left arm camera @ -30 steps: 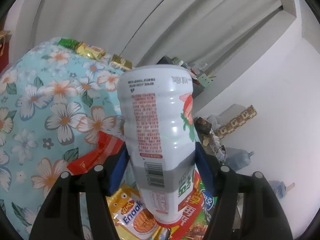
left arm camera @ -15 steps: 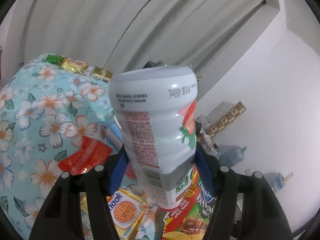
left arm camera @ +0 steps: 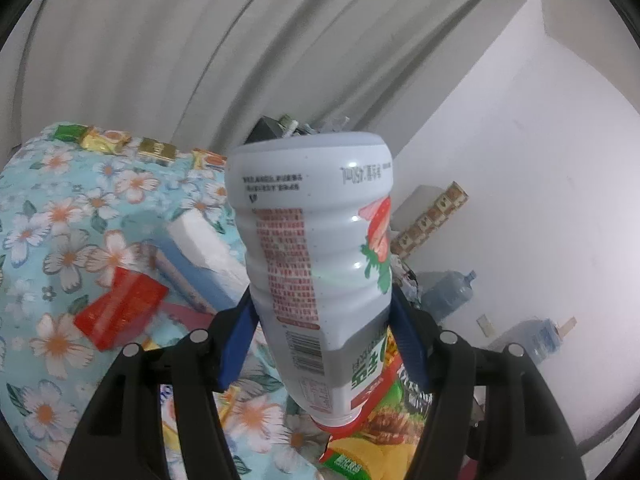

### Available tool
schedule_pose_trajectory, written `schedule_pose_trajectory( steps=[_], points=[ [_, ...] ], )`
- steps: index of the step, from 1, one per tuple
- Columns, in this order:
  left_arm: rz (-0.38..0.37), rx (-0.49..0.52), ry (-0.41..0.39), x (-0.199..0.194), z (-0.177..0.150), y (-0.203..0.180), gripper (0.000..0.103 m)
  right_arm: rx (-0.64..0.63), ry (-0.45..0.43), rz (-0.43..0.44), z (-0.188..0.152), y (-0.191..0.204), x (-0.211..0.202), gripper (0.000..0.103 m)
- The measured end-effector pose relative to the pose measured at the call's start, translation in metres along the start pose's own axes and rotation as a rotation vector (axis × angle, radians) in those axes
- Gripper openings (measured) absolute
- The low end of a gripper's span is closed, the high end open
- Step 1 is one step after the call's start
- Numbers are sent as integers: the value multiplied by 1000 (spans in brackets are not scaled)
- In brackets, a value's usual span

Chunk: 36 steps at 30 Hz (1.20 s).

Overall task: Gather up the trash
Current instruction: 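Lift the bottle with left tool while right tool lifts the chip bag toward wastebasket, then open both tools over the blue wastebasket to drop bottle and chip bag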

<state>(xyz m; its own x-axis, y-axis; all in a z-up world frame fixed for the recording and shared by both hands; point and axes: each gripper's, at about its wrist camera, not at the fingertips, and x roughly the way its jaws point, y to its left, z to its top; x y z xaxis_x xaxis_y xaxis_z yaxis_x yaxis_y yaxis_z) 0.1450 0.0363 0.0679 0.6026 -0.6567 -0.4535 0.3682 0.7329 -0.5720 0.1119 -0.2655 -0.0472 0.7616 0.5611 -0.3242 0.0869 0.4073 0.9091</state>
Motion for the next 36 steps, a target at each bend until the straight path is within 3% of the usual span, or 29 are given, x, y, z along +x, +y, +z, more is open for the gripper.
schedule_pose_trajectory(
  steps=[11,19,27,32,36],
  points=[
    [-79,90,91,38,-7,-60,61,-36,-111,-16,21,3,-49,1],
    [-147,174,189,86,-21,-116,61,-33,-219,-104,38,-8,-97,1],
    [-185,258,334,162,-48,-179,61,23,-357,-264,59,-46,-149,1],
    [-206,349,453,222,-90,-236,61,69,-449,-386,71,-74,-176,1],
    [-214,387,547,270,-122,-268,61,161,-500,-406,83,-110,-190,1]
  ],
)
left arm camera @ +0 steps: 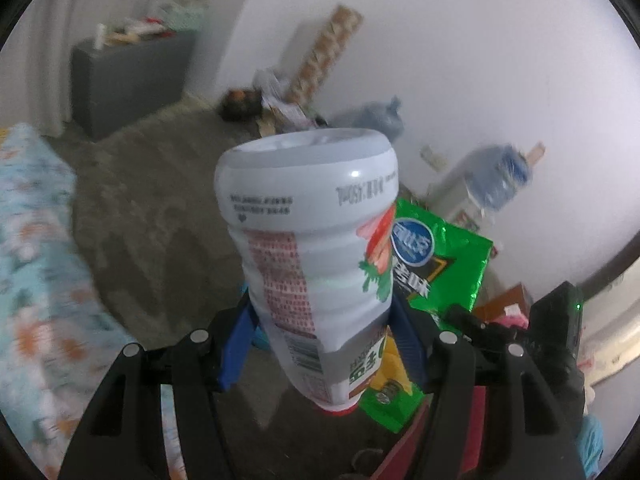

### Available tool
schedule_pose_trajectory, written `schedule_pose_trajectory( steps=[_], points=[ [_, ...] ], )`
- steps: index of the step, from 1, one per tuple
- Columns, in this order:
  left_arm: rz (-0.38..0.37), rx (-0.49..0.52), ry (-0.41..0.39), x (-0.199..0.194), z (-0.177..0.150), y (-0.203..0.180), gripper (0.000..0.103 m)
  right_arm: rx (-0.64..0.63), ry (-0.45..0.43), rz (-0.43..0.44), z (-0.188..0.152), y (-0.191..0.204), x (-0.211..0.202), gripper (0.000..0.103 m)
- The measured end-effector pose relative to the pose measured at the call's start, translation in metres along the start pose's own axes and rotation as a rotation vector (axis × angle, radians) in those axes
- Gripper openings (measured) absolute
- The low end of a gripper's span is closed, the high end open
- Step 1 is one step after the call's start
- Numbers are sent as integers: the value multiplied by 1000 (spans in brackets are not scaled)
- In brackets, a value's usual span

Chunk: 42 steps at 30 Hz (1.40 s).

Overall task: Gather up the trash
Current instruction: 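Open both tools over the blue wastebasket to drop bottle and chip bag, then move both tools back over the bed toward the remaining wrappers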

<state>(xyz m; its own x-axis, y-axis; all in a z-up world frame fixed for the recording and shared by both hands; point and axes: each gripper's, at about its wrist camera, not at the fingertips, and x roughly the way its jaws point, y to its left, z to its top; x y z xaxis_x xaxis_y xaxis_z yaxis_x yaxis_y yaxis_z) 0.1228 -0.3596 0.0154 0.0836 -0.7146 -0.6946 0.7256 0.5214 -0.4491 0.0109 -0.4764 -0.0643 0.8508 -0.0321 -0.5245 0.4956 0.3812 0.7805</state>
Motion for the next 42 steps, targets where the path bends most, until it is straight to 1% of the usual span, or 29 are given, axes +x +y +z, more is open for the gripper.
schedule_pose_trajectory(
  steps=[4,6,7,8,9,10,11,12,13,14,16,17,19,23,26,29,32,33,35,36,38,39,40,41,42],
  points=[
    [8,23,64,55,10,-20,61,62,-12,-42,10,-29,23,4],
    [20,28,77,82,15,-28,61,83,-9,-60,17,-47,36,7],
    [25,33,87,98,20,-30,61,104,-4,-72,21,-57,45,10],
    [20,34,99,108,20,-33,66,133,3,-99,24,-74,58,24],
    [17,36,118,125,21,-35,81,150,7,-128,26,-86,64,45],
    [54,46,141,149,20,-36,86,169,9,-175,26,-101,72,53],
    [93,49,148,163,19,-37,88,179,8,-220,28,-111,72,55],
    [131,46,160,177,15,-34,88,185,14,-279,25,-123,76,55],
    [149,38,173,185,12,-32,88,191,20,-313,21,-133,77,55],
    [160,22,188,191,7,-30,88,198,23,-323,18,-138,76,55],
    [156,-11,205,192,-3,-23,88,221,31,-322,17,-146,72,55],
    [148,-18,209,190,-5,-21,88,229,29,-316,18,-145,68,55],
    [140,-18,214,181,-8,-18,88,201,8,-288,24,-135,62,55],
    [124,12,191,149,-5,-13,88,118,-8,-262,23,-109,53,57],
    [116,36,164,109,-6,-10,88,91,-2,-231,19,-98,51,58],
    [109,38,116,53,-3,4,88,71,7,-196,16,-87,51,58],
    [117,14,45,-12,-4,28,88,21,11,-164,14,-67,49,61],
    [125,1,7,-39,-8,39,88,-7,10,-151,12,-57,47,62],
    [150,-23,-63,-86,-17,57,88,-60,15,-125,7,-37,47,64],
    [174,-43,-119,-119,-26,71,88,-88,21,-111,3,-28,47,65],
    [215,-71,-197,-163,-42,91,89,-135,36,-88,-2,-12,52,67],
    [266,-95,-260,-198,-57,106,90,-171,52,-74,-7,0,55,68],
    [290,-107,-291,-214,-66,114,91,-207,71,-63,-14,11,58,68],
    [343,-137,-350,-246,-83,131,92,-233,86,-56,-20,19,60,69],
    [374,-154,-373,-259,-91,140,92,-269,110,-51,-29,31,64,69]
  ],
)
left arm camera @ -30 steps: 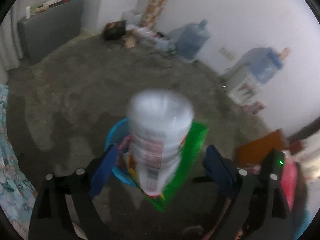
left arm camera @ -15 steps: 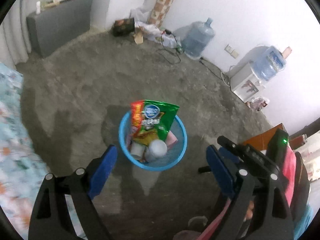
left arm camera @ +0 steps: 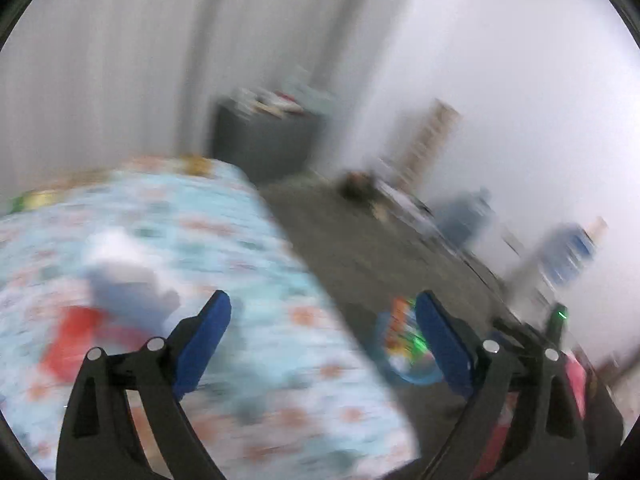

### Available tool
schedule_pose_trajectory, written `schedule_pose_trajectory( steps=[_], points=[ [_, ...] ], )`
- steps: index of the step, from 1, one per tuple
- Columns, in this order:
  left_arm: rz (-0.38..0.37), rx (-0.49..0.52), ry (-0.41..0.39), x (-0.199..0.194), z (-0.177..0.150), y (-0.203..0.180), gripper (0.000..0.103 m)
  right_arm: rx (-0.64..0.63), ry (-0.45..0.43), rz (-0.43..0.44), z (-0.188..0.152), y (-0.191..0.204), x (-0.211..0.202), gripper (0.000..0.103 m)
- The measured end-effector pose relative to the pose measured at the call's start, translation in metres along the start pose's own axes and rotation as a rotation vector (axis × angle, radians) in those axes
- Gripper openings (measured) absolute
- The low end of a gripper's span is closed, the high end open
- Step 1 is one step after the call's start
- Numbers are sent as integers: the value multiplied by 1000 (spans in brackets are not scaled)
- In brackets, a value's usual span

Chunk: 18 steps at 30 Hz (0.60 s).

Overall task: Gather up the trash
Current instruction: 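Move both tools back over the bed toward the remaining wrappers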

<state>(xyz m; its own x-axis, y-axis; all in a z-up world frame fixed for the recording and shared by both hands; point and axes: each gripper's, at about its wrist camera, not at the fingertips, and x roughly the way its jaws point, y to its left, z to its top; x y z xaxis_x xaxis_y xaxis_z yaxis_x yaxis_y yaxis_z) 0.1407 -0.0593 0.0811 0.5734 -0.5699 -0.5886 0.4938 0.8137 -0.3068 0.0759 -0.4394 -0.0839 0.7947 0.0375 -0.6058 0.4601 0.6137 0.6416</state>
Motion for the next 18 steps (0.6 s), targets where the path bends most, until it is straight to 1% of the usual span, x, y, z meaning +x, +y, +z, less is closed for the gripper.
schedule_pose_trajectory(
  steps=[2,3,4,5,6,9,11,12,14,17,18],
  points=[
    [106,-56,-64,-34,-9,46,93,-70,46,13,-11,27,9,70],
    [132,-79,-77,-43,-13,61,94,-113,79,24,-18,45,16,71],
    [174,-120,-88,-57,-19,86,94,-161,116,35,-27,63,23,71],
    [197,-143,-91,-62,-24,100,94,-190,139,41,-32,73,29,72],
    [228,-180,-97,-69,-31,119,94,-243,179,54,-44,94,37,72],
    [260,-269,-88,-75,-50,157,94,-360,277,95,-73,146,58,72],
    [263,-315,-77,-75,-59,177,94,-434,340,141,-95,186,72,72],
    [257,-339,-72,-74,-64,187,94,-462,358,157,-103,203,75,72],
    [247,-362,-65,-70,-69,197,94,-532,391,191,-117,236,85,72],
    [237,-370,-62,-69,-77,211,94,-651,444,244,-148,292,101,72],
    [237,-370,-63,-69,-79,213,94,-669,457,254,-153,301,105,72]
  ],
)
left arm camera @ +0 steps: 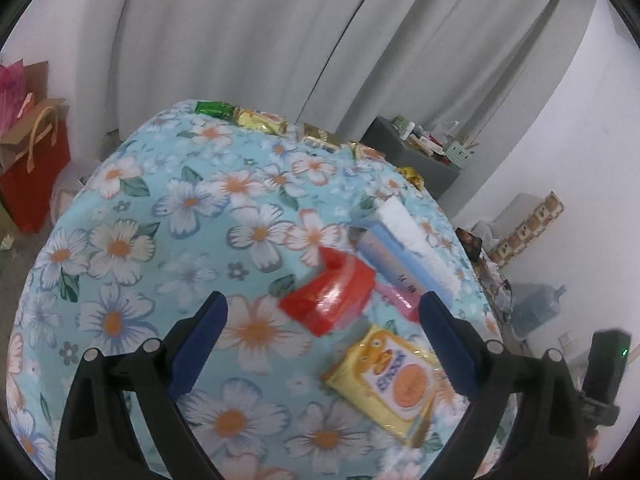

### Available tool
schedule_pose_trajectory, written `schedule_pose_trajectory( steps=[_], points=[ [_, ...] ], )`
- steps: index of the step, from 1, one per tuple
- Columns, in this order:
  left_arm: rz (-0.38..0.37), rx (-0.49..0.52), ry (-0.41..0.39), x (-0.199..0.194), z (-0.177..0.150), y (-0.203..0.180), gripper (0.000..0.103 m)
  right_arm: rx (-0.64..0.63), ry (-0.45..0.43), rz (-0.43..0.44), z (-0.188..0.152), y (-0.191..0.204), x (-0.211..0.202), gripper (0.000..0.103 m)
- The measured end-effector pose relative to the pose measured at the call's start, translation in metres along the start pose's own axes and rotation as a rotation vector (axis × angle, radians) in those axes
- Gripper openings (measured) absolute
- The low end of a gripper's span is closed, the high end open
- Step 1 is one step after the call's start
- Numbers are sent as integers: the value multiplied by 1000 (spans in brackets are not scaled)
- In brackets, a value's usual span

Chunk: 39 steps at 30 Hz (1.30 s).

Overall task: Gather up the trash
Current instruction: 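Move both tools back over the bed toward the remaining wrappers, then grasp the red wrapper with left tool while right tool grasps yellow Enaak packet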

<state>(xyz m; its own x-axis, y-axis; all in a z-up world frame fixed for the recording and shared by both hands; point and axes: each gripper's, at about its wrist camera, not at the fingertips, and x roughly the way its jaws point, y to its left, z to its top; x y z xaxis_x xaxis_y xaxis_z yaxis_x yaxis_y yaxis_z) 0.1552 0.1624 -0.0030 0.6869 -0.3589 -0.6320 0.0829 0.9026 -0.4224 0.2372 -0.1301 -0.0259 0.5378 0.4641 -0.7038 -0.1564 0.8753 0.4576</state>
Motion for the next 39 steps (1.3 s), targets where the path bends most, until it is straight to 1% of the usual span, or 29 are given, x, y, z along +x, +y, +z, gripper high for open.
schedule_pose_trajectory(
  steps=[3,5,7,9,11,14,15,16,18,19,21,27,30,33,35,39],
  points=[
    [-31,2,7,3,-2,10,94,-37,49,34,11,29,27,72],
    [-63,12,10,5,-2,13,94,-23,78,53,16,42,41,72],
    [-87,35,13,7,0,14,90,39,116,101,19,48,54,71],
    [-109,59,21,9,3,13,85,124,160,163,16,46,63,65],
    [-143,97,47,14,6,8,79,184,196,189,11,45,68,60],
    [-171,172,88,22,6,-2,76,240,239,200,2,48,78,55],
    [-170,212,109,27,4,-8,75,252,252,200,0,49,80,52],
    [-161,237,118,31,3,-11,74,268,266,196,-3,50,84,51],
    [-133,291,130,40,0,-18,69,303,282,192,-7,49,93,45],
    [-128,300,134,44,0,-18,67,327,285,195,-9,47,97,44],
    [-113,305,144,53,-1,-18,61,379,286,217,-12,44,105,41],
    [-92,310,178,72,-3,-14,53,450,257,226,-12,39,113,35],
    [-67,331,188,79,-5,-14,51,483,246,229,-12,35,113,31],
    [-56,352,196,84,-7,-16,51,508,242,229,-16,29,111,24],
    [-49,357,199,86,-9,-16,50,520,239,230,-17,26,111,22],
    [-29,339,200,89,-8,-12,44,534,227,235,-19,24,110,20]
  ],
)
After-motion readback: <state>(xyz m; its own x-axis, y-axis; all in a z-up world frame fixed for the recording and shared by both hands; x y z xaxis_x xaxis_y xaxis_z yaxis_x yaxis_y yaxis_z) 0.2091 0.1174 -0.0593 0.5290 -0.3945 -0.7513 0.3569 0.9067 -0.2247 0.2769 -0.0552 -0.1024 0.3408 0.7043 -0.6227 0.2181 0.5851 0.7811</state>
